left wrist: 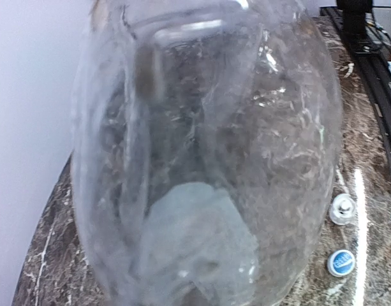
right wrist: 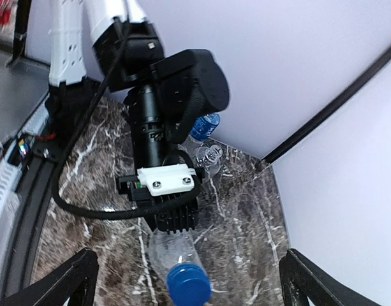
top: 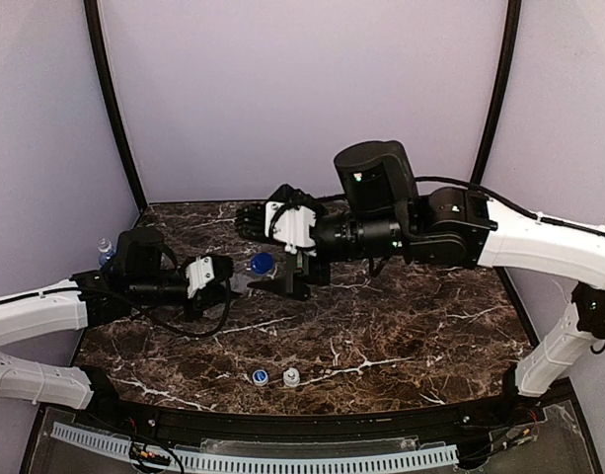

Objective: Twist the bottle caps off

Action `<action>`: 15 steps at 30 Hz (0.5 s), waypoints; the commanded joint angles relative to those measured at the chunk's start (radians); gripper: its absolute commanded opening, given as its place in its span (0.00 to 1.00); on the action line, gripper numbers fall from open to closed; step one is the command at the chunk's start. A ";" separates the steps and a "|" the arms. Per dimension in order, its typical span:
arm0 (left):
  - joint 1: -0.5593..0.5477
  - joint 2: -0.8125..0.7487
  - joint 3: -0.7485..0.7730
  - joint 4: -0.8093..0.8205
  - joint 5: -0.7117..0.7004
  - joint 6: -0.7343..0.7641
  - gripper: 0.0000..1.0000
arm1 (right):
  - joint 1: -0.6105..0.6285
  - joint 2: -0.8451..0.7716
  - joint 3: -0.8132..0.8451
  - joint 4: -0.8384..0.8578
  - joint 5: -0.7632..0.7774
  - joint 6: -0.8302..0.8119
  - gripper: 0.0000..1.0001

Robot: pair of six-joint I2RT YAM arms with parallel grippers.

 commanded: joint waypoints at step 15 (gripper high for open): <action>-0.003 0.001 -0.021 0.224 -0.272 -0.061 0.17 | -0.150 0.212 0.352 -0.209 0.011 0.886 0.74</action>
